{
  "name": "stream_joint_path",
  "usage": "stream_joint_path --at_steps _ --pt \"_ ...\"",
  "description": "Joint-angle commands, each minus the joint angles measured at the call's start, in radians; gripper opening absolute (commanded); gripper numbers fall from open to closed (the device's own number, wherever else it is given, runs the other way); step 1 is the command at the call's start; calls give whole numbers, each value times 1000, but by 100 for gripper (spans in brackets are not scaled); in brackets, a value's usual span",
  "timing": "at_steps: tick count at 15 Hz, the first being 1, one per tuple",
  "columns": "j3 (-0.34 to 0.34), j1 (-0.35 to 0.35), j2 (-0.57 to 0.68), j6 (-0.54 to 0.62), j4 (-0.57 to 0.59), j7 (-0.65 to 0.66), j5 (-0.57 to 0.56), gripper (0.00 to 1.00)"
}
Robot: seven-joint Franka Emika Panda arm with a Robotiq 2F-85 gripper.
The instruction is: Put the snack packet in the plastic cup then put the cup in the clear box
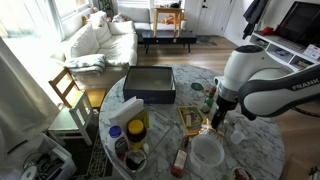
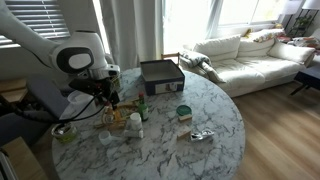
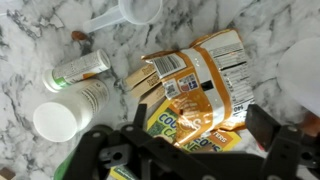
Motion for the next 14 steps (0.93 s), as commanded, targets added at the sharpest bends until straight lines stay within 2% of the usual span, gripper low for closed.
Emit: stream_joint_path --at_steps 1,4,5,6,7,14 --pt "-6 -15 52 92 -19 -53 33 100" --pt "-3 -19 86 124 -18 -58 43 100" --pt "-2 -20 93 129 -15 -61 50 75" --pt "-2 -20 98 134 -14 -62 50 73" --pt "0 -22 100 136 -11 -72 56 66" --pt "-4 -25 68 77 10 -92 59 11"
